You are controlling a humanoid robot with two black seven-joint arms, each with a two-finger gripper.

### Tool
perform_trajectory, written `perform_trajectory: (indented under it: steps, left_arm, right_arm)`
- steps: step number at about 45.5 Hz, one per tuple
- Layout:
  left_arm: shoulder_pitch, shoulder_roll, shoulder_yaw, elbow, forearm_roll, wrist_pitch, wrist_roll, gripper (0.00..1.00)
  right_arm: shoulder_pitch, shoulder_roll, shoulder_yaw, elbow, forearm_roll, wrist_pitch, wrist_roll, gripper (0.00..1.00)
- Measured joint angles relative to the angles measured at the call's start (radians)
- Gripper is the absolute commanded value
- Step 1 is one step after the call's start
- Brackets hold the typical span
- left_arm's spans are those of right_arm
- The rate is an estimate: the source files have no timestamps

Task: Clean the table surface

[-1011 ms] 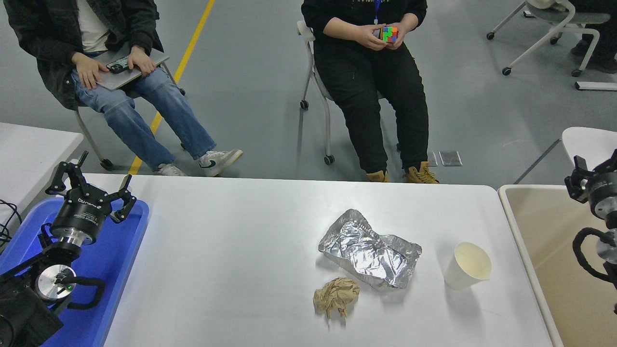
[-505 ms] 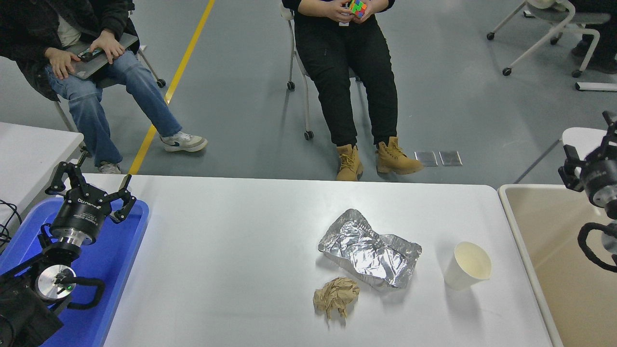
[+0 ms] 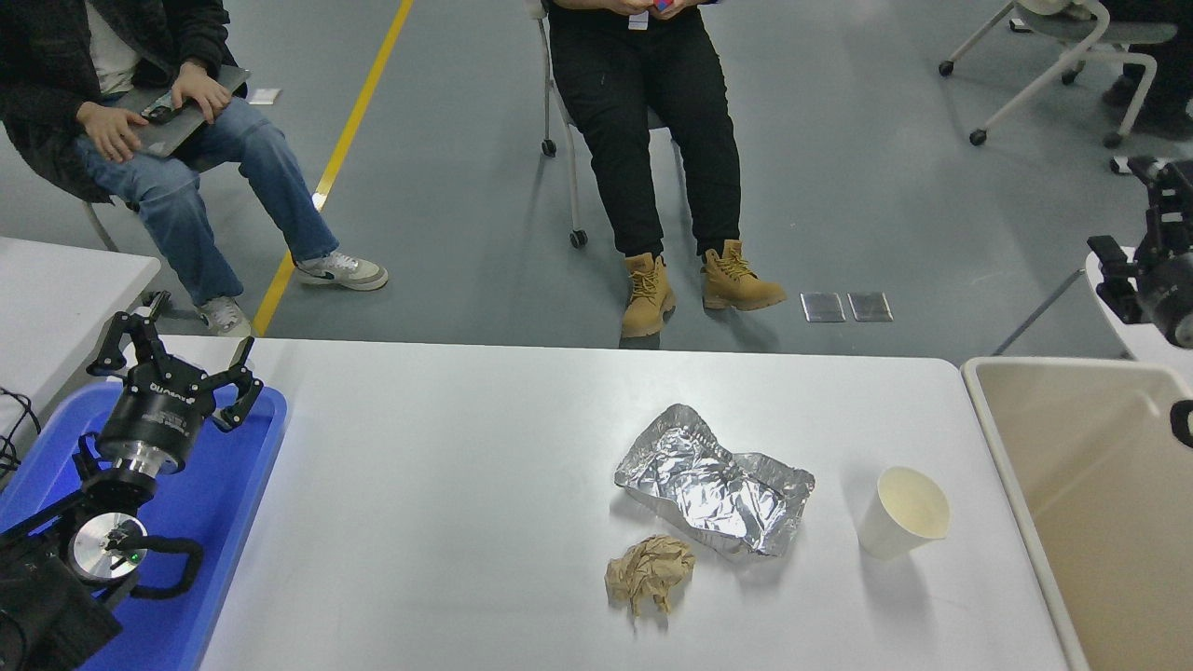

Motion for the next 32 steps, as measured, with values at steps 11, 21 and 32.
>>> perform_trajectory:
  steps: [11,21,32]
  left_arm:
    - [0.0,0.0,0.0,0.0,0.0,0.0,0.0,1.0]
    - [0.0,0.0,0.0,0.0,0.0,0.0,0.0,1.0]
    - [0.0,0.0,0.0,0.0,0.0,0.0,0.0,1.0]
  right_arm:
    - [0.157,-0.008,-0.357,-0.005,-0.153,0.003,0.0,0.99]
    - [0.276,-0.006,-0.579,0.004,-0.421,0.004,0.028,0.99]
    - [0.363,-0.016,-0.735,0.065,-0.715,0.003,0.161,0.99]
